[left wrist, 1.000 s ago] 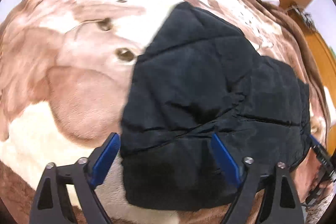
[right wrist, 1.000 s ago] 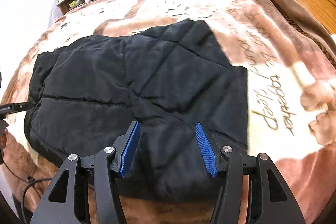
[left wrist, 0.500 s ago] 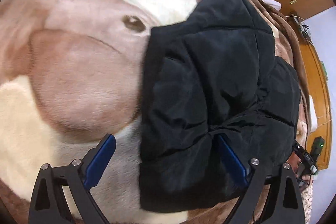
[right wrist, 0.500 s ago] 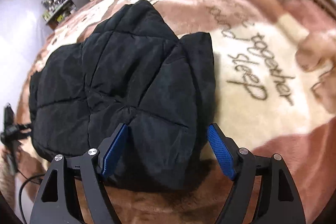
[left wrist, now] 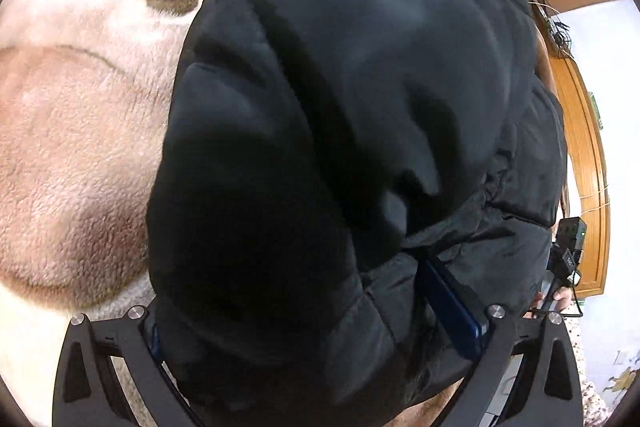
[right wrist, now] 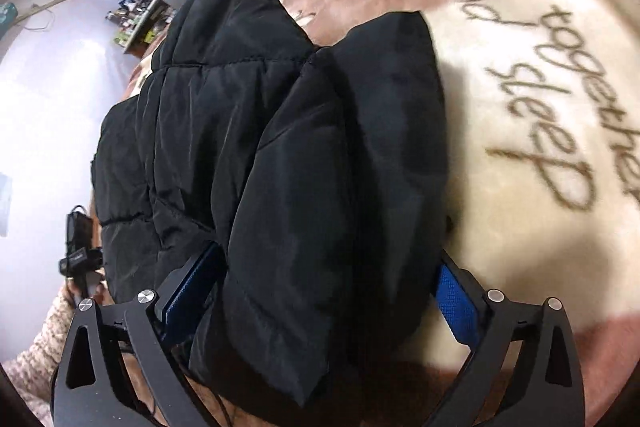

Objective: Fold large clothes

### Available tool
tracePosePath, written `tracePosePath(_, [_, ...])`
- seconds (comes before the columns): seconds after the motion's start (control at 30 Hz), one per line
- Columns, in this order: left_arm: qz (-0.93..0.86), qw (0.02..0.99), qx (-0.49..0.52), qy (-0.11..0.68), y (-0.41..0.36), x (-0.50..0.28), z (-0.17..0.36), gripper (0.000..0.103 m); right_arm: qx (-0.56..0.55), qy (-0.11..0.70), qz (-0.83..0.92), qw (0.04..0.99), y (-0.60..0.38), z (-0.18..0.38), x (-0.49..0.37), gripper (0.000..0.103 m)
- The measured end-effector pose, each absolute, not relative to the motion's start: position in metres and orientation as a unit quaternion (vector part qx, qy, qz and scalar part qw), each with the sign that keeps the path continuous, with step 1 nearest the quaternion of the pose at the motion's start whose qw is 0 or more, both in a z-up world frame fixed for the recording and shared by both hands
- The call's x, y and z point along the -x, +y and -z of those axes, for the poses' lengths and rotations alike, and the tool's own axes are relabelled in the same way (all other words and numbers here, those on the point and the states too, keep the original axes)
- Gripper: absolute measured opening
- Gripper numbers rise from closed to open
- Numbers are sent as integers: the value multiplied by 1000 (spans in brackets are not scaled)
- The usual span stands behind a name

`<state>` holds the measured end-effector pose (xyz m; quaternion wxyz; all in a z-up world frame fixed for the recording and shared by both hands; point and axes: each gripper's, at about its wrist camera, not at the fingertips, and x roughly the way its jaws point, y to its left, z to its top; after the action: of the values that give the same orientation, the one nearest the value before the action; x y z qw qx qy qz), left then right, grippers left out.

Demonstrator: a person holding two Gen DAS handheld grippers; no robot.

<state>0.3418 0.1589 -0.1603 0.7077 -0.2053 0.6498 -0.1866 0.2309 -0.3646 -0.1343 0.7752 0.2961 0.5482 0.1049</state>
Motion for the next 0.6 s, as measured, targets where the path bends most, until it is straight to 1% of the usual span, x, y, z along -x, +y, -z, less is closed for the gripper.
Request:
tracePosePath(0.2, [199,697,223,651,162,-349,169,103,-322,559,-140,751,-366,148,-244,99])
tracePosePath(0.37, [207,685,232,658,160,-364,175,103,-308,568,-160,746,-362,150,-243,99])
tracePosePath(0.47, [207,685,236,657,159,-358,175,103,-308,566,-169,746,-363,151,-241,99])
tracePosePath(0.53, [205,684,240,658,160,-353,168,103,-308,562,-173,748,-365,152,-242,97])
tracePosePath(0.6, [202,684,242,657,158,-352,164,103,-306,556,-177,752,-364,151,-242,88])
